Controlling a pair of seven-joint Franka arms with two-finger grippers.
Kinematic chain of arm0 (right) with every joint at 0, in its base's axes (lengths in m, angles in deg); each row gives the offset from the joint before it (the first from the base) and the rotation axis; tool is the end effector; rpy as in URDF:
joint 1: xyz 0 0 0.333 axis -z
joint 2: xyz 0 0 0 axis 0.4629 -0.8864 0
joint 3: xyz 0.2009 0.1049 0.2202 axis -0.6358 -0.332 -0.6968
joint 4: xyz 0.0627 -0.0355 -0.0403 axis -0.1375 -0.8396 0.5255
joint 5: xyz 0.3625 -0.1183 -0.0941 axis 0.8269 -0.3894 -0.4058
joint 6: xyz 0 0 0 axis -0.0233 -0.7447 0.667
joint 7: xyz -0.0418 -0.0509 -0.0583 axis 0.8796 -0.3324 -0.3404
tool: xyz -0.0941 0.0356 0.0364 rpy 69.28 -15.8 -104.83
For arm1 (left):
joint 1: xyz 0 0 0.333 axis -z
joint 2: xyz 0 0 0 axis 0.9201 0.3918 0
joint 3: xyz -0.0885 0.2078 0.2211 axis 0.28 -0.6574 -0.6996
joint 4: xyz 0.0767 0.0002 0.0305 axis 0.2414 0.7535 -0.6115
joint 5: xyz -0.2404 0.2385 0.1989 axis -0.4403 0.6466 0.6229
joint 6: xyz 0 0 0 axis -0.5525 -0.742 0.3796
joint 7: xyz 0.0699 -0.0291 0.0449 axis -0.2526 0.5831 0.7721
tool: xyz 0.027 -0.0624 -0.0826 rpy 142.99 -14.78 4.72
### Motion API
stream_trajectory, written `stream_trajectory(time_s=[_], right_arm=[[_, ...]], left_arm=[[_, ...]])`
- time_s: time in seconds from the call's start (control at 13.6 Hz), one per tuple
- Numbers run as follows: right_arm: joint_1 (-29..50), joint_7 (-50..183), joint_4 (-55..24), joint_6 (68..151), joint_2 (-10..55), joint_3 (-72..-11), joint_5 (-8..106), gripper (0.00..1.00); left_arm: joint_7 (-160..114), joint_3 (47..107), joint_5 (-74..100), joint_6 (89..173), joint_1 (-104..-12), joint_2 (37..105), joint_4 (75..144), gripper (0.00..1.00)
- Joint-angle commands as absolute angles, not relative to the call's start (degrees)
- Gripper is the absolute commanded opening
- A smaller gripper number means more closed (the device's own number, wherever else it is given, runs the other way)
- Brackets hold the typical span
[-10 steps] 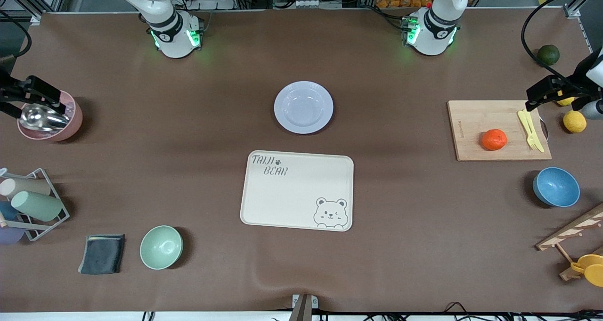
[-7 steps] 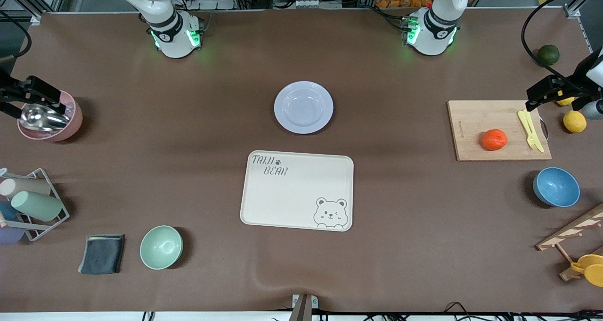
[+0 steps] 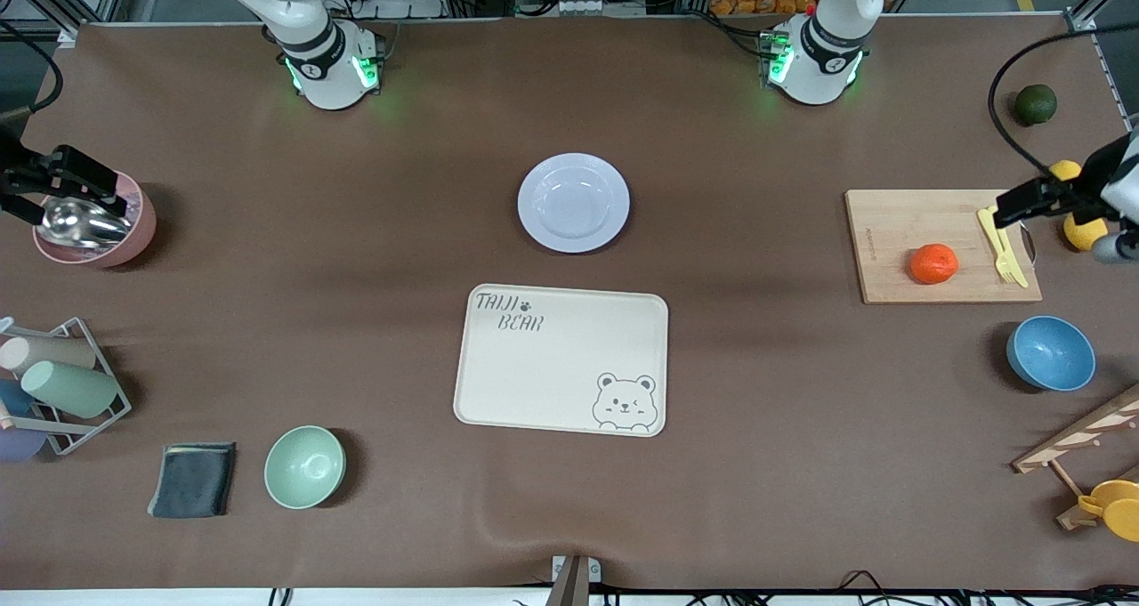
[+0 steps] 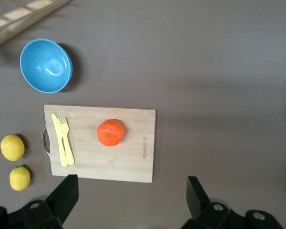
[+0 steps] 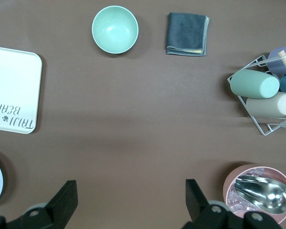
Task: Place orange and plate with both arms
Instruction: 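Reach the left gripper down to the orange while the right gripper reaches the plate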
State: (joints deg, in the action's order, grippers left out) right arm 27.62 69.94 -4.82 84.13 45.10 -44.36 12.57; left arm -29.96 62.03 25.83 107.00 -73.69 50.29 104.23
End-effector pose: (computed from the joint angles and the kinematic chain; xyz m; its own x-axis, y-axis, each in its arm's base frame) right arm 0.5581 -0.0256 0.6314 0.9952 0.0959 0.0178 0.0961 -0.9953 -0.0108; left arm 0.5750 0.0432 0.5495 0.9932 0.0533 -0.1039 0.0478 -0.9974 -0.0543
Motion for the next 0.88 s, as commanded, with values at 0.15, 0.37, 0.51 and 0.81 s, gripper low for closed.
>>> stream_trajectory(time_s=[0.15, 0.37, 0.51, 0.81], right_arm=[[26.1, 69.7, -4.5, 84.5, 40.8, -44.7, 12.0, 1.0], [25.4, 69.6, -4.6, 84.0, 37.4, -44.8, 15.5, 1.0], [22.6, 69.7, -4.5, 85.0, 34.7, -44.7, 15.6, 1.0], [19.2, 69.0, -4.9, 87.8, 32.0, -44.8, 16.9, 1.0]], left_arm=[[-32.5, 62.7, 27.0, 121.1, -79.2, 48.5, 120.1, 1.0], [-32.5, 62.7, 29.4, 130.9, -81.7, 50.5, 128.4, 1.0], [-32.5, 62.6, 29.9, 137.1, -82.2, 51.0, 133.2, 1.0], [-32.5, 62.5, 29.9, 141.9, -85.0, 55.4, 134.9, 1.0]])
